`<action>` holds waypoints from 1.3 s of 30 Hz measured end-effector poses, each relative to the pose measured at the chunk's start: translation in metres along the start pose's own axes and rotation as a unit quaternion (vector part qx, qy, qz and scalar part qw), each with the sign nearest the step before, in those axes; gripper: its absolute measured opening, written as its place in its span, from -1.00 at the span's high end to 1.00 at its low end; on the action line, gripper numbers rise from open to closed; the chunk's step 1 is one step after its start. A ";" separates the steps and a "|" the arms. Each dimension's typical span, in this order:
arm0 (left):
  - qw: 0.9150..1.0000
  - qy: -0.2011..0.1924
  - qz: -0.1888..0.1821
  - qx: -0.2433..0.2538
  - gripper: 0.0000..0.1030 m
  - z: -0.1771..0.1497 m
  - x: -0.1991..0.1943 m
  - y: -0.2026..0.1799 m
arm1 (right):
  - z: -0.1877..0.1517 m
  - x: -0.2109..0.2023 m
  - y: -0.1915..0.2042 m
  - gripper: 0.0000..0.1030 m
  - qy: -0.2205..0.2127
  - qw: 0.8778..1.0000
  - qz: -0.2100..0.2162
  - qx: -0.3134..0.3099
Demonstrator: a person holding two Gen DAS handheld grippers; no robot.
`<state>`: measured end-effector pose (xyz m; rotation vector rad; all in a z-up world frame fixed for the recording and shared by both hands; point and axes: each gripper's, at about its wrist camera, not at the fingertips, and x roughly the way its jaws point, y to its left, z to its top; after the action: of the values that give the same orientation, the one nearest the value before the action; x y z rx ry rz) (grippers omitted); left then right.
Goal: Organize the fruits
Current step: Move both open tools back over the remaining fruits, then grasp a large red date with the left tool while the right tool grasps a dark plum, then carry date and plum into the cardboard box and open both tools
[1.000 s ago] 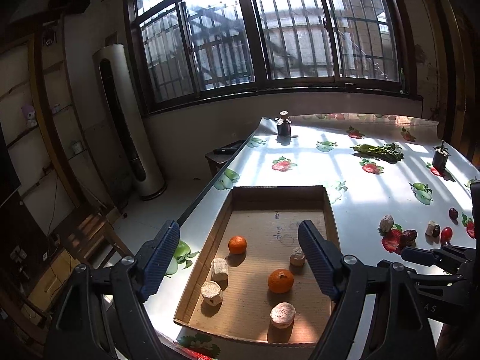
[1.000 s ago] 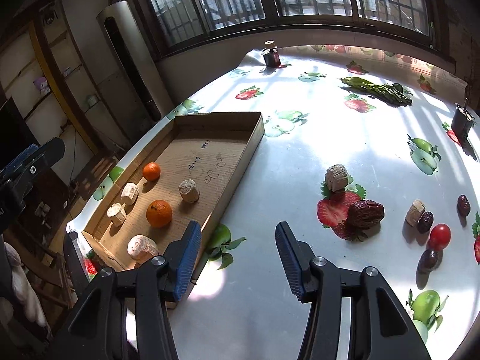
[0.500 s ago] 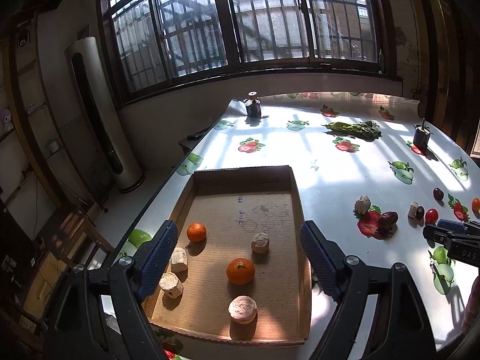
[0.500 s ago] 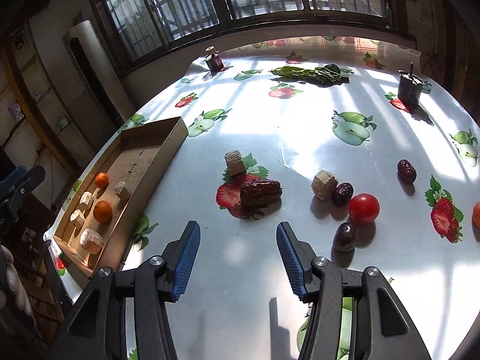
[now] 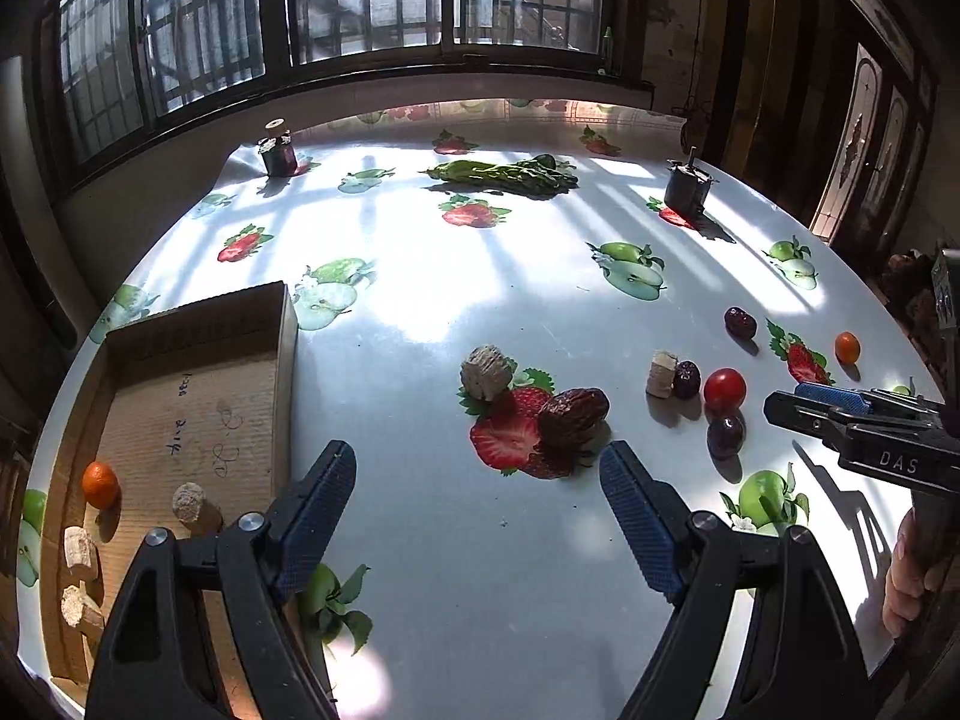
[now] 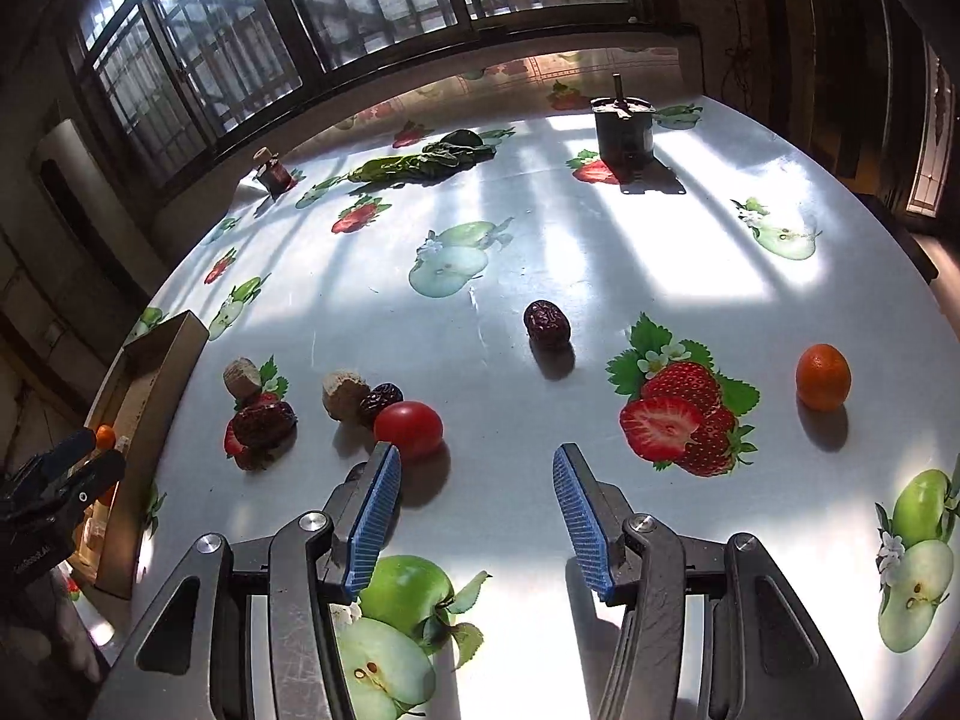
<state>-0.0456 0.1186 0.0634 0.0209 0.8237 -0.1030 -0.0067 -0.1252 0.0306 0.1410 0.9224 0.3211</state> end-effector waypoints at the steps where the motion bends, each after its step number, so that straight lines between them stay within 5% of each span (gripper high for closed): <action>1: 1.000 0.000 -0.016 0.005 -0.60 0.004 0.008 -0.004 | -0.002 0.005 0.007 -0.11 0.006 1.000 0.006 -0.011; 5: 0.998 0.024 -0.062 0.015 -0.19 0.014 0.039 -0.012 | -0.007 0.023 0.033 -0.10 0.023 0.998 0.010 -0.054; 11: 0.994 0.055 -0.081 0.042 -0.07 0.014 0.070 -0.027 | -0.011 0.038 0.040 0.05 0.033 0.996 -0.002 -0.082; 15: 0.994 0.065 -0.069 0.054 0.03 0.012 0.083 -0.035 | -0.011 0.040 0.041 0.11 0.031 0.996 -0.009 -0.089; 17: 0.995 0.059 -0.041 0.072 0.26 0.009 0.082 -0.041 | -0.012 0.040 0.044 0.30 0.028 0.995 -0.019 -0.099; 20: 0.995 0.063 -0.043 0.070 0.27 0.006 0.077 -0.041 | -0.015 0.039 0.049 0.52 0.030 0.994 -0.016 -0.104; 24: 0.997 0.051 -0.043 0.047 0.27 0.001 0.057 -0.032 | -0.017 0.033 0.054 0.54 0.029 0.993 -0.026 -0.112; 33: 0.998 0.001 -0.056 -0.011 0.26 -0.001 -0.033 0.034 | -0.012 -0.004 0.083 0.55 0.004 0.993 -0.003 -0.121; 39: 0.998 0.002 0.024 -0.063 0.26 0.011 -0.052 0.134 | 0.006 -0.007 0.144 0.54 0.009 0.989 0.066 -0.130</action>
<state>-0.0596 0.2552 0.1059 -0.0771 0.8320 -0.0065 -0.0365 0.0088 0.0759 -0.0408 0.8826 0.5627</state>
